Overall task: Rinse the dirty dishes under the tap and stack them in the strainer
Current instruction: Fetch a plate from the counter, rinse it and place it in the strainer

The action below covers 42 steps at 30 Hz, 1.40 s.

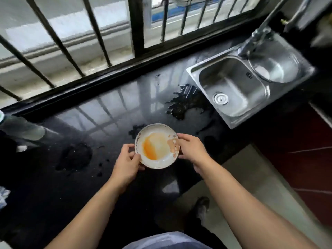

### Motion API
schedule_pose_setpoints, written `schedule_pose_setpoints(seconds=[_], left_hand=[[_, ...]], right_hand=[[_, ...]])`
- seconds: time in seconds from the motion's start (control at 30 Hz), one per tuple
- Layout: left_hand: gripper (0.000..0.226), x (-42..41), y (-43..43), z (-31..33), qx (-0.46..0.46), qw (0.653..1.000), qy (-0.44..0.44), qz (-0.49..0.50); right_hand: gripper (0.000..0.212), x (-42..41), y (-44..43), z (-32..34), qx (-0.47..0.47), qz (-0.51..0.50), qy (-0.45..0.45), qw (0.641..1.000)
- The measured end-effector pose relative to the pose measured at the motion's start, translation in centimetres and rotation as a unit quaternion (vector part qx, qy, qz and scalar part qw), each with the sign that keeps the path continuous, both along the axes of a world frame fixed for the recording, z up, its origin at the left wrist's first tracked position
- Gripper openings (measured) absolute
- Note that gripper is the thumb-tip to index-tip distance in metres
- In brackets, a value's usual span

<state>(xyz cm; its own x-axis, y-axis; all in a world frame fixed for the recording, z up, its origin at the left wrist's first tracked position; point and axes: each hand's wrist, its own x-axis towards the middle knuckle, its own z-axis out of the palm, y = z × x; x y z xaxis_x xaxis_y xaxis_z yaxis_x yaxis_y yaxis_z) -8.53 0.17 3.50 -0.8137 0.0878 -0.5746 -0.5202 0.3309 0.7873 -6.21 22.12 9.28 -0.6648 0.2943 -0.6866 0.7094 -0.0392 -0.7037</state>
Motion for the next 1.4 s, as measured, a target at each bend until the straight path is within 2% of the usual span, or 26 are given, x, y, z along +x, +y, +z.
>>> schedule_pose_setpoints(seconds=[0.13, 0.23, 0.33, 0.4, 0.5, 0.67, 0.8, 0.93, 1.1, 1.27, 1.4], left_hand=[[0.026, 0.7, 10.5, 0.5, -0.010, 0.999, 0.031, -0.044], [0.024, 1.5, 17.9, 0.8, -0.004, 0.998, 0.048, -0.034], [0.030, 2.1, 23.8, 2.1, -0.003, 0.998, 0.057, -0.039], [0.031, 2.7, 28.8, 3.0, 0.032, 0.999, 0.039, 0.008], [0.028, 2.5, 33.6, 4.2, 0.078, 0.995, 0.039, 0.042], [0.025, -1.1, 40.0, 4.9, 0.112, 0.992, 0.044, 0.044], [0.026, -5.4, 43.8, 4.3, 0.139, 0.989, 0.028, 0.040], [0.028, -9.4, 47.6, 4.2, 0.139, 0.989, 0.010, 0.051], [0.027, -12.9, 52.9, 3.6, 0.112, 0.988, 0.027, 0.106], [0.028, -15.3, 58.4, 2.8, 0.092, 0.973, 0.036, 0.208], [0.031, -16.3, 62.2, 2.2, 0.079, 0.945, 0.036, 0.317]], right_hand=[[0.019, 3.1, 10.6, 0.0, 0.013, -0.015, 0.036, 0.999], [0.036, 4.1, 18.7, 0.0, 0.026, -0.007, 0.057, 0.998], [0.014, 4.6, 24.9, 1.2, 0.041, 0.003, 0.065, 0.997], [0.017, 4.4, 29.9, 2.0, 0.053, 0.016, 0.071, 0.996], [0.016, 3.0, 34.1, 2.4, 0.059, 0.017, 0.072, 0.996], [0.039, -1.4, 40.4, 2.2, 0.057, 0.007, 0.064, 0.996], [0.028, -5.0, 43.8, 2.1, 0.049, -0.023, 0.062, 0.997], [0.031, -9.2, 47.9, 2.0, 0.035, -0.015, 0.051, 0.998], [0.032, -17.2, 55.8, 0.4, 0.002, -0.020, 0.038, 0.999], [0.033, -30.0, 64.2, -3.2, -0.028, -0.016, 0.009, 0.999], [0.044, -39.0, 68.1, -5.3, 0.037, 0.038, -0.029, 0.998]])
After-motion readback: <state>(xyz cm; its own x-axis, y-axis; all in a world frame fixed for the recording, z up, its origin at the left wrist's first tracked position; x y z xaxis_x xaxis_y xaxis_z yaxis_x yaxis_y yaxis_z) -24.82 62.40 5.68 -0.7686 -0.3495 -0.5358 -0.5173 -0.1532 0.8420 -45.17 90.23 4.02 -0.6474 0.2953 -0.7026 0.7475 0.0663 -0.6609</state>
